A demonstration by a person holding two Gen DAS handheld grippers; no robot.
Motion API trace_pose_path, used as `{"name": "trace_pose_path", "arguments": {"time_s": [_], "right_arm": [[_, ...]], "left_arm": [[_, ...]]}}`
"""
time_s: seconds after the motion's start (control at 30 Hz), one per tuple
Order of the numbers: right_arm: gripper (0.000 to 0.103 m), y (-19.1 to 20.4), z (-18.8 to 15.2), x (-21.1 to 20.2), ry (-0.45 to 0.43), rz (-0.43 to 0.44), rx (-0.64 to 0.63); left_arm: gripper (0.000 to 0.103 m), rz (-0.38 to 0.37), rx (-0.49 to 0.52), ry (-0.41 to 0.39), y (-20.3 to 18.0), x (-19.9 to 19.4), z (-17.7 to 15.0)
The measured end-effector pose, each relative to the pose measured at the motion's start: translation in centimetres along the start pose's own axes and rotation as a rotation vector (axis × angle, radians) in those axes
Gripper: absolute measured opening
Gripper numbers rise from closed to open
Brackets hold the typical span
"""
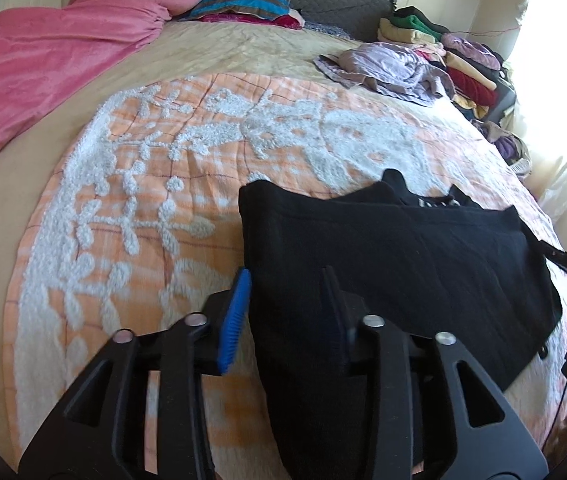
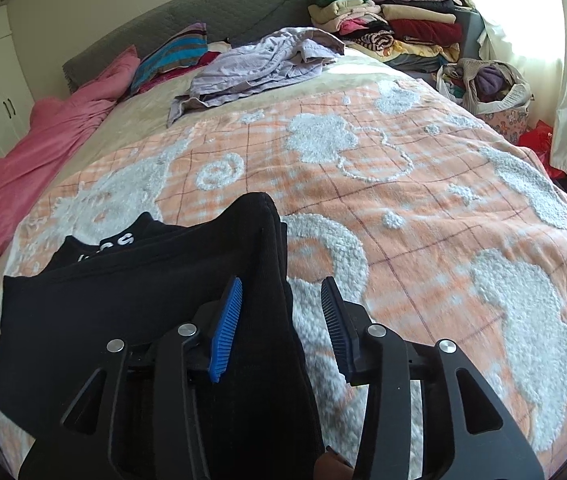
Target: Fold small clothes
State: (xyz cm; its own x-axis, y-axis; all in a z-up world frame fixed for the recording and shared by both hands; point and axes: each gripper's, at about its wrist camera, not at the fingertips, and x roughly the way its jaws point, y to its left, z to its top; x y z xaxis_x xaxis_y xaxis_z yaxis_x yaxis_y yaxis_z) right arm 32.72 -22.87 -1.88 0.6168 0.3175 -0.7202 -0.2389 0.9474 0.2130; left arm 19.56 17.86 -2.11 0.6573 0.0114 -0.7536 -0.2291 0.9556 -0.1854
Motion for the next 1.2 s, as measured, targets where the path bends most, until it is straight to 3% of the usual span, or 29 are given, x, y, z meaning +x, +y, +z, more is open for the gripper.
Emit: {"name": "trace_pose_path", "arguments": {"time_s": [0.43, 0.5, 0.67, 0.8, 0.87, 0.9, 0.93, 1.1, 1.2], "right_arm": [[0.042, 2.0, -3.0, -4.8, -0.006, 0.059, -0.069], [0.042, 2.6, -3.5, -5.0, -0.001, 0.060, -0.086], [0.043, 1.8, -4.2, -4.6, 0.021, -0.023, -0.071], [0.043, -0.6, -4.7, -2.6, 0.106, -0.046, -0.004], [0.033, -1.4, -5.0, -2.1, 0.134, 0.000, 0.036], [0.014, -1.5, -4.9, -2.2, 0.135, 0.027, 0.046], [0.007, -1.5, -4.8, -2.6, 0.129, 0.048, 0.058], [0.007, -1.8, -5.4, -3.5, 0.141, -0.006, 0.059], [0.012, -2.3, -5.8, -2.7, 0.166, -0.011, 0.080]], "left_arm": [[0.040, -0.076, 0.115, 0.061, -5.0, -1.8, -4.1], [0.046, -0.076, 0.126, 0.067, -5.4, -1.8, -4.7], [0.054, -0.075, 0.146, 0.085, -6.1, -1.8, -6.1], [0.055, -0.071, 0.146, 0.103, -6.3, -1.4, -7.1], [0.056, -0.064, 0.152, 0.105, -6.5, -1.3, -7.5], [0.056, -0.062, 0.156, 0.104, -6.6, -1.3, -7.5], [0.056, -0.059, 0.160, 0.104, -6.6, -1.4, -7.6], [0.056, -0.058, 0.162, 0.104, -6.7, -1.4, -7.7], [0.057, -0.051, 0.172, 0.102, -7.0, -1.4, -7.9]]}}
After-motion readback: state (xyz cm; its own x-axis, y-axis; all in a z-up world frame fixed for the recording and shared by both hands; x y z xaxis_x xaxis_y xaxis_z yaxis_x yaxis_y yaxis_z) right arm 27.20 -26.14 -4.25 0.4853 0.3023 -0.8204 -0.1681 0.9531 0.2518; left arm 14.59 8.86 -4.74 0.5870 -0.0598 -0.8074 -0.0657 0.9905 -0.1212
